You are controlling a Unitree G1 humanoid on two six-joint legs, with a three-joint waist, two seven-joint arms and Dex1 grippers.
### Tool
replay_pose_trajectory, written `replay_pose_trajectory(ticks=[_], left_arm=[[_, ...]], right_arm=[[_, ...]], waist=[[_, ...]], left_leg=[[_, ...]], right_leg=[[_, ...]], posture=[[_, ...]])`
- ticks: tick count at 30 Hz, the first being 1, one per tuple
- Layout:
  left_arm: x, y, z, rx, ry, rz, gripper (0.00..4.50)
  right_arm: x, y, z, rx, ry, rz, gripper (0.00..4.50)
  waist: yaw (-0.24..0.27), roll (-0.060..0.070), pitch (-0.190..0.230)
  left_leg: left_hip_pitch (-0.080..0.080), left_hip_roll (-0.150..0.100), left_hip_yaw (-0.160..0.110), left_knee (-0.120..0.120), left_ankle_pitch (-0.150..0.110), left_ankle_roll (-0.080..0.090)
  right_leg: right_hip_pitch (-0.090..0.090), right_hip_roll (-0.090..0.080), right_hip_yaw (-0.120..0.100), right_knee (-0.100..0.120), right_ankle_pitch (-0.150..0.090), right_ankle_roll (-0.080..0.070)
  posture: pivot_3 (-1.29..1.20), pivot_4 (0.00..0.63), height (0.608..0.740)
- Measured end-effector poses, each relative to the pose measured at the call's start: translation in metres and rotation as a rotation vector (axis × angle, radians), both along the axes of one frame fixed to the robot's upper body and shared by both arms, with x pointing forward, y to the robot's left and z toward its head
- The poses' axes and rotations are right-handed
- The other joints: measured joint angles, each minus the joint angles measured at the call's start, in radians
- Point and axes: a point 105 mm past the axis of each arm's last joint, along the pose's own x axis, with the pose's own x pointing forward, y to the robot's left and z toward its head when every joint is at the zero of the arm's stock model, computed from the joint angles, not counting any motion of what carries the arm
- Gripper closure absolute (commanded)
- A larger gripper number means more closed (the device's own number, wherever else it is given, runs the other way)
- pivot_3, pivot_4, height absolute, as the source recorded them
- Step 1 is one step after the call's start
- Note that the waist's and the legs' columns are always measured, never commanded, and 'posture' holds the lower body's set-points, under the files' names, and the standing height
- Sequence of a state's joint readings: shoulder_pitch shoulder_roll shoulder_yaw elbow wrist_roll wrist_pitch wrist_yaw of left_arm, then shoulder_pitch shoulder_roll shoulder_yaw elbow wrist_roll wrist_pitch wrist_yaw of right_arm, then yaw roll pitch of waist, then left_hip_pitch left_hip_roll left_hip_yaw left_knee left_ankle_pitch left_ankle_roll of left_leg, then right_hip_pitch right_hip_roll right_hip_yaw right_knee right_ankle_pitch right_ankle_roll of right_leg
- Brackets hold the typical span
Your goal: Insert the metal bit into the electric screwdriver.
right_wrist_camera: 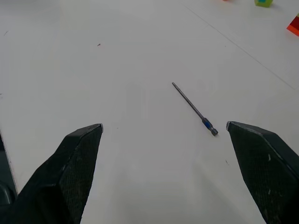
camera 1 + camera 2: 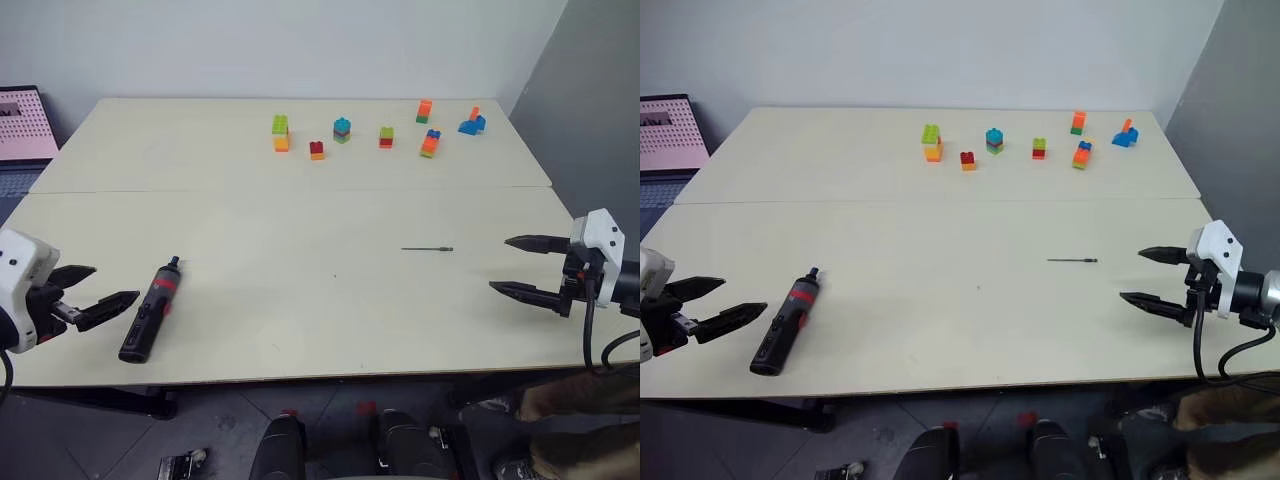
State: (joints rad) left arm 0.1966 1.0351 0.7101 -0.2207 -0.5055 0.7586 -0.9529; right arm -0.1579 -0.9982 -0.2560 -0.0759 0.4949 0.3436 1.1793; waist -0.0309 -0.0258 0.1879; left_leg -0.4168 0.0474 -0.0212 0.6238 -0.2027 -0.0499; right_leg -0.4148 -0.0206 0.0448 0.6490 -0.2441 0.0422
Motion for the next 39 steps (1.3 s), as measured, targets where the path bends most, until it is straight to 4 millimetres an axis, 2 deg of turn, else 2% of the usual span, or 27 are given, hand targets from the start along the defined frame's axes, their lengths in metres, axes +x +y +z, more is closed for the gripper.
replay_pose_trajectory(ticks=[11, 15, 20, 24, 27, 29, 33, 39], left_arm=[[0.005, 0.003, 0.000, -0.009, -0.016, 0.041, 0.08], [0.007, 0.004, -0.007, -0.006, -0.018, 0.078, 0.08], [0.007, 0.002, -0.019, 0.042, 0.067, 0.132, 0.08], [0.017, 0.004, -0.013, 0.065, 0.051, 0.193, 0.08], [0.027, 0.004, -0.012, -0.056, 0.073, 0.285, 0.08], [0.028, 0.004, -0.018, -0.089, 0.122, 0.321, 0.08], [0.038, -0.015, -0.023, -0.143, 0.224, 0.297, 0.08], [0.045, -0.025, -0.033, -0.137, 0.354, 0.308, 0.08]], right_arm=[[-0.002, 0.003, -0.001, -0.004, 0.008, 0.010, 0.03], [-0.002, 0.005, 0.000, -0.001, 0.005, 0.015, 0.03], [-0.003, 0.015, 0.007, 0.038, -0.005, 0.056, 0.03], [-0.006, 0.032, 0.012, 0.066, 0.017, 0.135, 0.03], [-0.005, 0.058, 0.024, 0.119, 0.005, 0.249, 0.03], [-0.003, 0.065, 0.028, 0.127, 0.004, 0.282, 0.03], [0.004, 0.093, 0.046, 0.160, 0.000, 0.435, 0.03], [0.011, 0.108, 0.040, 0.164, 0.062, 0.532, 0.03]], waist=[[0.000, 0.000, 0.000], [0.000, 0.000, 0.000], [-0.001, 0.000, 0.000], [0.000, 0.000, 0.000], [-0.001, 0.000, 0.000], [-0.002, -0.001, 0.000], [-0.002, -0.002, 0.001], [-0.001, -0.002, 0.001]], left_leg=[[0.000, 0.000, 0.000, 0.001, 0.000, 0.000], [0.000, 0.000, 0.000, 0.001, 0.000, 0.000], [0.000, 0.000, -0.001, 0.001, 0.000, 0.000], [0.001, 0.000, -0.001, 0.003, 0.000, 0.000], [0.001, 0.000, -0.002, 0.004, 0.000, 0.000], [0.002, 0.000, -0.001, 0.004, 0.000, 0.000], [0.001, -0.001, -0.002, 0.005, 0.000, 0.000], [0.001, -0.001, -0.003, 0.005, 0.000, 0.000]], right_leg=[[0.000, 0.000, 0.000, 0.000, 0.000, 0.000], [0.001, 0.000, 0.000, 0.000, 0.000, 0.000], [0.001, 0.000, 0.000, 0.001, 0.000, 0.000], [0.001, 0.000, 0.000, 0.003, 0.000, 0.000], [0.002, 0.001, 0.000, 0.005, 0.000, 0.001], [0.002, 0.001, 0.000, 0.005, 0.000, 0.001], [0.000, 0.002, 0.000, 0.009, 0.001, 0.001], [0.000, 0.002, 0.000, 0.011, 0.002, 0.003]], posture=[[0.00, 0.150, 0.740], [0.00, 0.150, 0.740], [0.00, 0.150, 0.740], [0.00, 0.150, 0.740], [0.00, 0.150, 0.740], [0.00, 0.150, 0.740], [0.00, 0.150, 0.740], [0.00, 0.150, 0.740]])
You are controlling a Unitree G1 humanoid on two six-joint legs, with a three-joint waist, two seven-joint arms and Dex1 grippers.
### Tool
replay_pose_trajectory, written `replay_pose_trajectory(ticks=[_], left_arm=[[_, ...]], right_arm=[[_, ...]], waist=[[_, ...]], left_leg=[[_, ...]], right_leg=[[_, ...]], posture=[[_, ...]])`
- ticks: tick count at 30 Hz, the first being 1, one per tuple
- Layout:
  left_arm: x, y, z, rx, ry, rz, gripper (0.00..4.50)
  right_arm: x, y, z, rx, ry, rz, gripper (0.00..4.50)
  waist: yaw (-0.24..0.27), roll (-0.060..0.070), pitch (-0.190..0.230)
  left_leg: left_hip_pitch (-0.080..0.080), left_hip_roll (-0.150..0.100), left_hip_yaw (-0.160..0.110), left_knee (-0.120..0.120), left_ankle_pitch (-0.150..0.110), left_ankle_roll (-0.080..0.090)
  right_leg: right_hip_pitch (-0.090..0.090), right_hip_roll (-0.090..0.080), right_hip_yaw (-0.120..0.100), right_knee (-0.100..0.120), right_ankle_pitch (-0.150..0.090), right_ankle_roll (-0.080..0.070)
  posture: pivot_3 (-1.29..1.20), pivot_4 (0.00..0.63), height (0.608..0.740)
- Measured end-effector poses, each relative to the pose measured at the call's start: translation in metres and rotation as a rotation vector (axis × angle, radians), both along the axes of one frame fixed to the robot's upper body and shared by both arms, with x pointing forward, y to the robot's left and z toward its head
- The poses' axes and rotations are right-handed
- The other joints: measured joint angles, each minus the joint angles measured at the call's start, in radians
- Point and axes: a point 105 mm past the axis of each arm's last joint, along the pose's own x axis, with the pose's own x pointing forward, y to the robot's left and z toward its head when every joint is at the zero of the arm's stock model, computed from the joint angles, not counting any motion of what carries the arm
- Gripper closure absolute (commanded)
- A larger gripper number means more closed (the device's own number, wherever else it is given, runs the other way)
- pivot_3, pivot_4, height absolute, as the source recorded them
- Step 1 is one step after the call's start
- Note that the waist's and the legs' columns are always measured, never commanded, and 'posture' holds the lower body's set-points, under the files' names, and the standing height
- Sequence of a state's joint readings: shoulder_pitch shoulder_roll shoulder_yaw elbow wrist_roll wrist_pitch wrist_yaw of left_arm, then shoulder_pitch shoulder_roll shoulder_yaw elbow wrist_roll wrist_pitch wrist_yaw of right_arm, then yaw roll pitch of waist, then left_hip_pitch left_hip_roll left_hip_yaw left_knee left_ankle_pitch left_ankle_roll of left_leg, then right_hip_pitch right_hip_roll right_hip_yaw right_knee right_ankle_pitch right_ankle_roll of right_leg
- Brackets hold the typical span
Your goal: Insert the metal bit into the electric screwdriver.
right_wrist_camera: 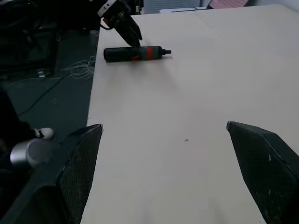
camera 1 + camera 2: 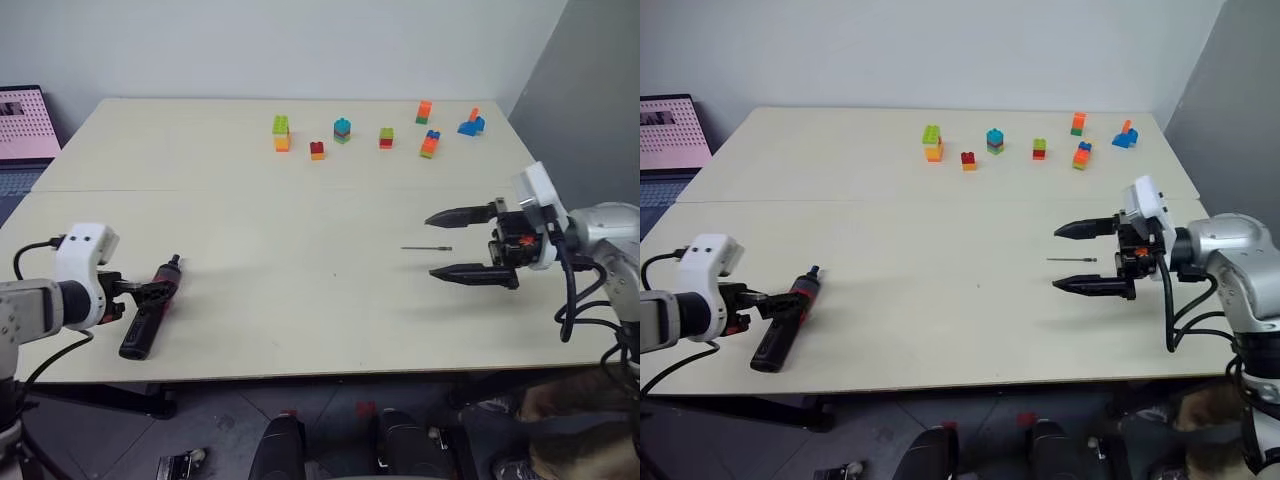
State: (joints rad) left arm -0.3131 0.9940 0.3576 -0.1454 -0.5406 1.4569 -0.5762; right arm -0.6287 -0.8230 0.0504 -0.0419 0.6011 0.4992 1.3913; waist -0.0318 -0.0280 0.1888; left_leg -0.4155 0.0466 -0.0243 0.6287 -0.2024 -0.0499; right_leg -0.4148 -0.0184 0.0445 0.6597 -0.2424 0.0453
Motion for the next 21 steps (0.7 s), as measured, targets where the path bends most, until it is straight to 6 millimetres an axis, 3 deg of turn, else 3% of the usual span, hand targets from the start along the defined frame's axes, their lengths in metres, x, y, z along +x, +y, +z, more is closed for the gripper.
replay_pose_trajectory(ticks=[3, 7, 12, 21], left_arm=[[0.012, 0.004, -0.003, 0.044, 0.059, 0.031, 0.08], [0.026, 0.006, -0.006, 0.055, 0.108, 0.048, 0.08], [0.046, -0.002, 0.005, 0.055, 0.110, 0.018, 0.08], [0.054, 0.007, -0.006, 0.087, 0.185, 0.051, 0.08]], right_arm=[[0.001, 0.014, 0.000, -0.009, -0.013, 0.075, 0.03], [0.003, 0.017, -0.002, -0.012, -0.008, 0.088, 0.03], [0.002, 0.023, -0.005, -0.020, -0.006, 0.114, 0.03], [0.002, 0.023, -0.005, -0.031, -0.010, 0.118, 0.03]], waist=[[-0.001, 0.000, 0.000], [0.002, 0.000, 0.000], [0.001, -0.001, 0.000], [-0.001, -0.001, 0.000]], left_leg=[[0.000, 0.000, 0.000, 0.000, 0.000, 0.000], [0.000, 0.000, 0.000, 0.000, 0.000, 0.000], [-0.001, -0.001, 0.000, 0.000, 0.000, 0.000], [-0.002, 0.000, 0.000, 0.000, 0.000, 0.000]], right_leg=[[0.000, 0.001, 0.000, 0.001, 0.000, 0.000], [-0.001, 0.000, 0.000, 0.002, 0.001, 0.001], [-0.001, 0.001, 0.000, 0.002, 0.001, 0.002], [-0.003, 0.001, 0.000, 0.004, 0.001, 0.002]], posture=[[0.00, 0.150, 0.740], [0.00, 0.150, 0.740], [0.00, 0.150, 0.740], [0.00, 0.150, 0.740]])
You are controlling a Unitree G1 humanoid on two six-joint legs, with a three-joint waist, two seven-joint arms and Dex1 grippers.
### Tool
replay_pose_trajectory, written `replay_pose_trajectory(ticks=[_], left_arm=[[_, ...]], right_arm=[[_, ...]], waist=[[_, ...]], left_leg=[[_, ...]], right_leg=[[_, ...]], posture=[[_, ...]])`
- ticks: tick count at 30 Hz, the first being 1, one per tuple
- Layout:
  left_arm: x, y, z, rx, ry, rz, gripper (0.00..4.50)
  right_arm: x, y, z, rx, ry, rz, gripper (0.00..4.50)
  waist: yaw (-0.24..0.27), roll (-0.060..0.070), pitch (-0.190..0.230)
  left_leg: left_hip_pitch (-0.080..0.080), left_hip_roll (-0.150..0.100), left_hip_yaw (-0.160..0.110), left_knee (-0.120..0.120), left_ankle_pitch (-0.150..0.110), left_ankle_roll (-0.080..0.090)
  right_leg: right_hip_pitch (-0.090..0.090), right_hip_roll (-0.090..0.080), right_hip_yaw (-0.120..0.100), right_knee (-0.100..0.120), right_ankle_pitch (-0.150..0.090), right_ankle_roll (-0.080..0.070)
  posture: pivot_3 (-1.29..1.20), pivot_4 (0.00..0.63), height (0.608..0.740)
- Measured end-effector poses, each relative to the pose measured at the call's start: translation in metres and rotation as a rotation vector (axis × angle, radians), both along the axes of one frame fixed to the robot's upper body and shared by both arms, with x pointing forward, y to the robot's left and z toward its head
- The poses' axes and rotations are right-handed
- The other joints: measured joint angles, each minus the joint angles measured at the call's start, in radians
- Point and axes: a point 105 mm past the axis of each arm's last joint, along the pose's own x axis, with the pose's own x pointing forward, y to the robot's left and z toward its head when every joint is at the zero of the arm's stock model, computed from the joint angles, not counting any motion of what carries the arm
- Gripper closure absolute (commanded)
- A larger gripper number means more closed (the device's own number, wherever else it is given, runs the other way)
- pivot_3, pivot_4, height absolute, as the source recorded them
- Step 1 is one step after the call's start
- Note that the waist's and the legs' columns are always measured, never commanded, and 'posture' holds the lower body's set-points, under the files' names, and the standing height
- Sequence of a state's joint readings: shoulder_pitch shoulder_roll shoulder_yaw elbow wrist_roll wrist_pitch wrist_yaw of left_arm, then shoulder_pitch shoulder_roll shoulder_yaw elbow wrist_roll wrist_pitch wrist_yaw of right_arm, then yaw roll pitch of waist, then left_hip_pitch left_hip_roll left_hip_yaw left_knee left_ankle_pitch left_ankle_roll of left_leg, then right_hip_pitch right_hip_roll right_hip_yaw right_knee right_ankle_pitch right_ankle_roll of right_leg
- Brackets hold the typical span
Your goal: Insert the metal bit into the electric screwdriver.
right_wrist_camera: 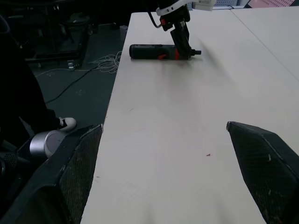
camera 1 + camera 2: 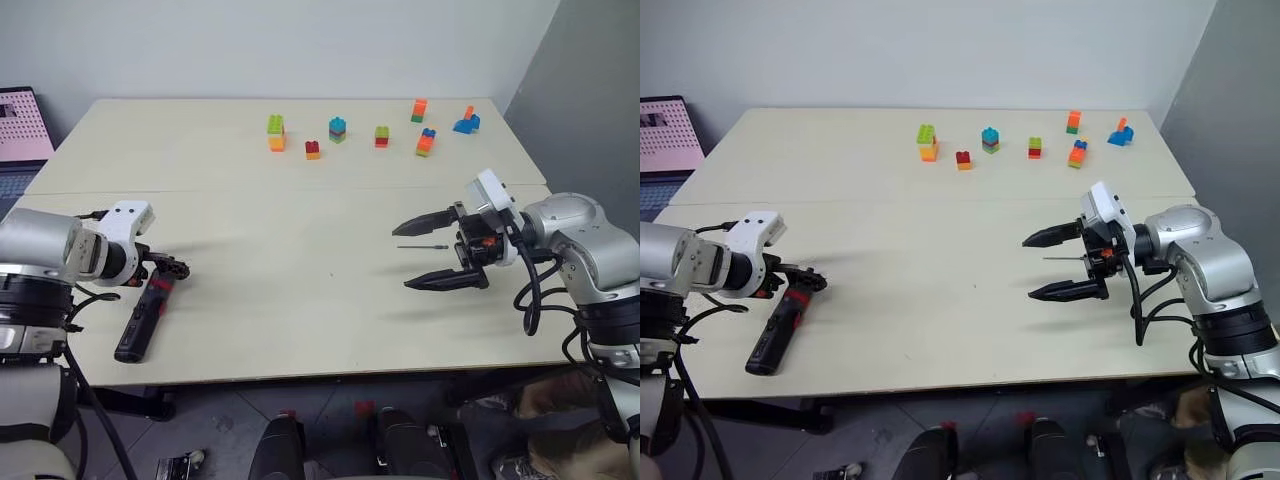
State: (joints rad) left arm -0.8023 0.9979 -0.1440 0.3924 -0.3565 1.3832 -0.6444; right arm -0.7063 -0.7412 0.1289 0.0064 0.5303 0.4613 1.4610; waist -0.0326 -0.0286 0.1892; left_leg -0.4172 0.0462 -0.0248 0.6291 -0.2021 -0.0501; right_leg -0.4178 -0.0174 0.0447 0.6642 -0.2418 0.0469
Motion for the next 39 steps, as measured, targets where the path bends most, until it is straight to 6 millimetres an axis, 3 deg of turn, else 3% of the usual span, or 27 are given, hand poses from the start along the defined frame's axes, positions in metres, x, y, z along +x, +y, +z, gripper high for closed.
replay_pose_trajectory(ticks=[12, 26, 34, 36, 39], left_arm=[[0.012, -0.005, -0.013, -0.009, 0.022, 0.035, 0.08], [0.009, -0.001, -0.015, 0.010, 0.049, 0.066, 2.83], [0.001, -0.003, -0.015, 0.023, 0.064, 0.039, 2.86], [0.004, -0.012, -0.010, 0.029, 0.033, -0.010, 2.86], [0.022, -0.052, 0.012, 0.025, -0.099, -0.183, 2.86]], right_arm=[[-0.004, 0.003, -0.001, -0.003, -0.008, 0.017, 0.03], [-0.005, 0.004, -0.001, -0.004, -0.008, 0.018, 0.00], [-0.006, 0.004, -0.001, -0.005, -0.008, 0.020, 0.00], [-0.008, 0.003, -0.002, -0.008, -0.008, 0.017, 0.00], [-0.012, 0.000, 0.000, -0.010, -0.012, 0.008, 0.00]], waist=[[0.000, 0.000, 0.000], [0.000, 0.000, 0.000], [0.000, 0.000, 0.000], [0.000, -0.001, 0.001], [0.016, -0.003, 0.002]], left_leg=[[0.000, 0.000, 0.000, 0.000, 0.000, 0.000], [0.000, 0.000, 0.000, 0.000, 0.000, 0.000], [0.000, 0.000, 0.000, 0.000, 0.000, 0.000], [-0.001, 0.000, 0.000, 0.000, 0.000, 0.000], [-0.003, -0.001, -0.002, 0.001, 0.000, 0.000]], right_leg=[[0.000, 0.000, 0.000, 0.000, 0.000, 0.000], [0.000, 0.000, 0.000, 0.001, 0.000, 0.000], [0.000, 0.000, 0.001, 0.001, 0.000, 0.000], [0.000, 0.000, 0.000, 0.001, 0.000, 0.000], [0.000, -0.001, -0.001, 0.000, 0.000, 0.000]], posture=[[0.00, 0.150, 0.740], [0.00, 0.150, 0.740], [0.00, 0.150, 0.740], [0.00, 0.150, 0.740], [0.00, 0.150, 0.740]])
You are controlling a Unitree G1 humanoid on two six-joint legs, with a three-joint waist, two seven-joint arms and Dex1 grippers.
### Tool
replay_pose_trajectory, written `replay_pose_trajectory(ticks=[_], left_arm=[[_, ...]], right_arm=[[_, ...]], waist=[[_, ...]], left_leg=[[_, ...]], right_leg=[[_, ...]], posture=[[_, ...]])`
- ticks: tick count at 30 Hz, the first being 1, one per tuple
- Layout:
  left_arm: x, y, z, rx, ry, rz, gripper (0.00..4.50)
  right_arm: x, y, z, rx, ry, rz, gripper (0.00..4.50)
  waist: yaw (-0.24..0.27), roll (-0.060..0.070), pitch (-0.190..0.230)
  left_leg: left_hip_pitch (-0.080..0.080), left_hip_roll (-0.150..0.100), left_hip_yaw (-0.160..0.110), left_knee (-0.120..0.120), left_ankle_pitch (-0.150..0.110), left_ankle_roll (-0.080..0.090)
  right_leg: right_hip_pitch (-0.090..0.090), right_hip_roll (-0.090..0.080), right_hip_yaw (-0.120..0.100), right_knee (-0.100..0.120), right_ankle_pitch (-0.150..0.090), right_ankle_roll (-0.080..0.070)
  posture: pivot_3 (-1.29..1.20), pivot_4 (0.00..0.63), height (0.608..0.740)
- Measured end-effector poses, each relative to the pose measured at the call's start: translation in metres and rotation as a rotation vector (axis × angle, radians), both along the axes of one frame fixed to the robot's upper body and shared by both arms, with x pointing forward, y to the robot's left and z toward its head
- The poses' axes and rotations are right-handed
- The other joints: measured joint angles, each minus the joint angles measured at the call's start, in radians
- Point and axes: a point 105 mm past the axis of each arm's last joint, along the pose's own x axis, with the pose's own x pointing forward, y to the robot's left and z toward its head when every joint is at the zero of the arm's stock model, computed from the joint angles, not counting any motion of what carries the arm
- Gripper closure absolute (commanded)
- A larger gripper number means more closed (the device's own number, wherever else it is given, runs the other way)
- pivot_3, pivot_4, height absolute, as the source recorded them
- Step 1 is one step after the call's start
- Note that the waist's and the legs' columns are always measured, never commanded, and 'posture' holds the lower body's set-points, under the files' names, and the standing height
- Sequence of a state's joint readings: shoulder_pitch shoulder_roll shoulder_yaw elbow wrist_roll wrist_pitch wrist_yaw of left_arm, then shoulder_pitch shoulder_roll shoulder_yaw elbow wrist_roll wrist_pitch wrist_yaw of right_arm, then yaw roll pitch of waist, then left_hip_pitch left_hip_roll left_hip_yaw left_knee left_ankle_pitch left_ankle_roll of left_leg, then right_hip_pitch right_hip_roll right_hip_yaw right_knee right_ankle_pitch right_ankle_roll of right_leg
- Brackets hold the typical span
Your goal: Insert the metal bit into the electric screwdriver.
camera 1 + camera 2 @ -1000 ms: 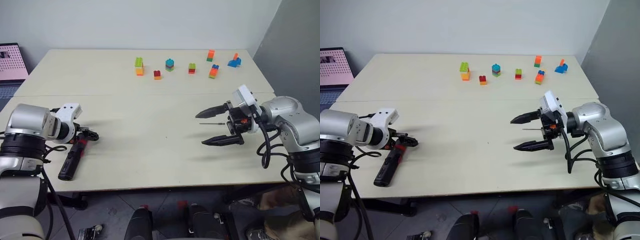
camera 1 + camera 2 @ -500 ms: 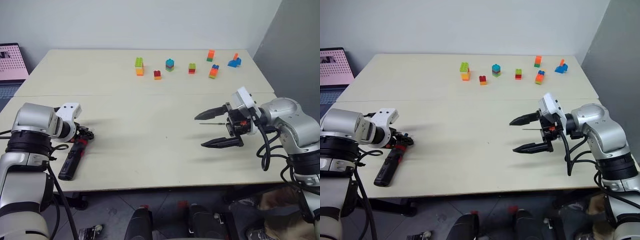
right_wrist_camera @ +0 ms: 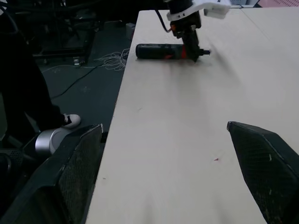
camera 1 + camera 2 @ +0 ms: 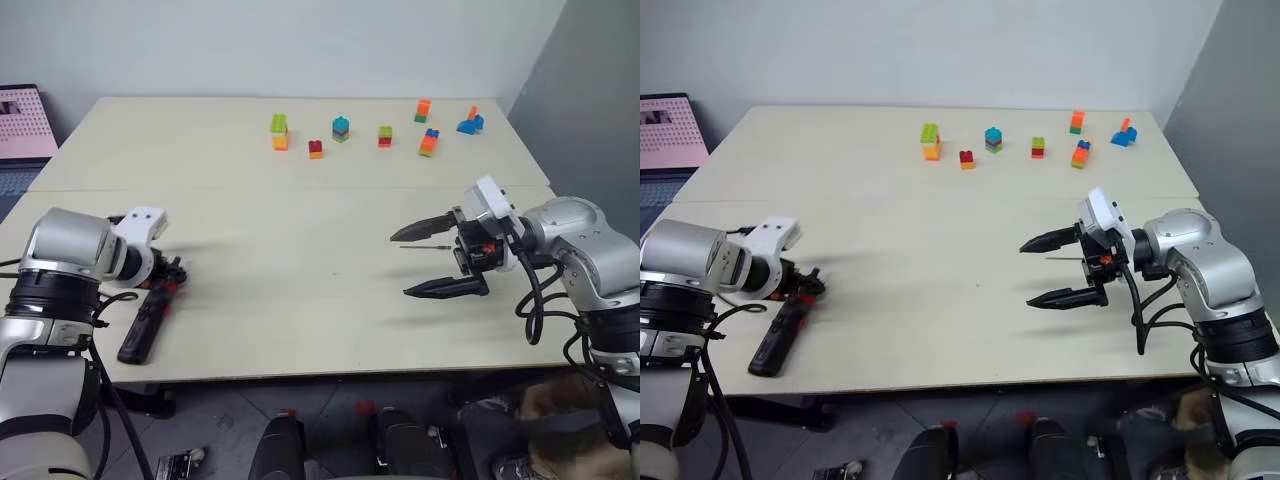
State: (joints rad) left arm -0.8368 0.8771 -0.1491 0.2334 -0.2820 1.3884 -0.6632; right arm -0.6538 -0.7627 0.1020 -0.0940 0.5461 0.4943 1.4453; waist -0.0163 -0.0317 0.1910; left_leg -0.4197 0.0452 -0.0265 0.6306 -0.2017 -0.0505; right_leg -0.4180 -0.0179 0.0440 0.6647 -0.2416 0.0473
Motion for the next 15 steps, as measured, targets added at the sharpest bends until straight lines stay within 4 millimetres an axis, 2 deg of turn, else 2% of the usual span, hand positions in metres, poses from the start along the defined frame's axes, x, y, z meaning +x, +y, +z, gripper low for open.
replay_pose_trajectory(ticks=[4, 5, 6, 9, 11, 15], left_arm=[[0.016, -0.071, 0.029, -0.069, -0.192, -0.234, 2.86], [0.017, -0.098, 0.035, -0.126, -0.234, -0.304, 2.86], [0.017, -0.108, 0.037, -0.151, -0.249, -0.325, 2.86], [0.012, -0.168, 0.044, -0.322, -0.307, -0.478, 2.86], [0.012, -0.190, 0.052, -0.374, -0.375, -0.542, 2.86], [0.020, -0.212, 0.072, -0.412, -0.608, -0.589, 2.86]], right_arm=[[-0.006, -0.006, 0.004, 0.002, -0.011, -0.034, 0.00], [-0.008, -0.012, 0.005, -0.003, -0.012, -0.066, 0.00], [-0.009, -0.014, 0.005, -0.003, -0.012, -0.079, 0.00], [-0.012, -0.023, 0.013, 0.035, -0.024, -0.166, 0.00], [-0.013, -0.026, 0.021, 0.059, -0.050, -0.216, 0.00], [-0.009, -0.040, 0.025, 0.083, -0.073, -0.382, 0.00]], waist=[[0.012, -0.001, 0.000], [0.011, 0.000, 0.000], [0.013, 0.000, 0.000], [0.011, -0.001, 0.000], [0.003, -0.001, 0.000], [-0.013, 0.000, 0.000]], left_leg=[[-0.002, -0.001, 0.001, 0.002, 0.000, 0.000], [-0.002, -0.001, 0.001, 0.002, 0.000, 0.000], [-0.002, -0.001, 0.001, 0.002, 0.000, 0.000], [-0.002, -0.001, 0.000, 0.002, 0.000, 0.000], [-0.001, -0.001, 0.001, 0.002, 0.000, 0.000], [0.004, 0.000, 0.001, 0.001, 0.000, 0.000]], right_leg=[[0.000, 0.000, 0.001, -0.002, 0.001, 0.001], [0.000, -0.001, 0.001, -0.002, 0.001, 0.001], [0.000, -0.001, 0.001, -0.002, 0.001, 0.001], [0.000, 0.000, 0.001, -0.001, 0.001, 0.001], [0.000, 0.000, 0.002, 0.000, 0.001, 0.001], [0.003, 0.000, 0.003, 0.000, 0.001, 0.001]], posture=[[0.00, 0.150, 0.740], [0.00, 0.150, 0.740], [0.00, 0.150, 0.740], [0.00, 0.150, 0.740], [0.00, 0.150, 0.740], [0.00, 0.150, 0.740]])
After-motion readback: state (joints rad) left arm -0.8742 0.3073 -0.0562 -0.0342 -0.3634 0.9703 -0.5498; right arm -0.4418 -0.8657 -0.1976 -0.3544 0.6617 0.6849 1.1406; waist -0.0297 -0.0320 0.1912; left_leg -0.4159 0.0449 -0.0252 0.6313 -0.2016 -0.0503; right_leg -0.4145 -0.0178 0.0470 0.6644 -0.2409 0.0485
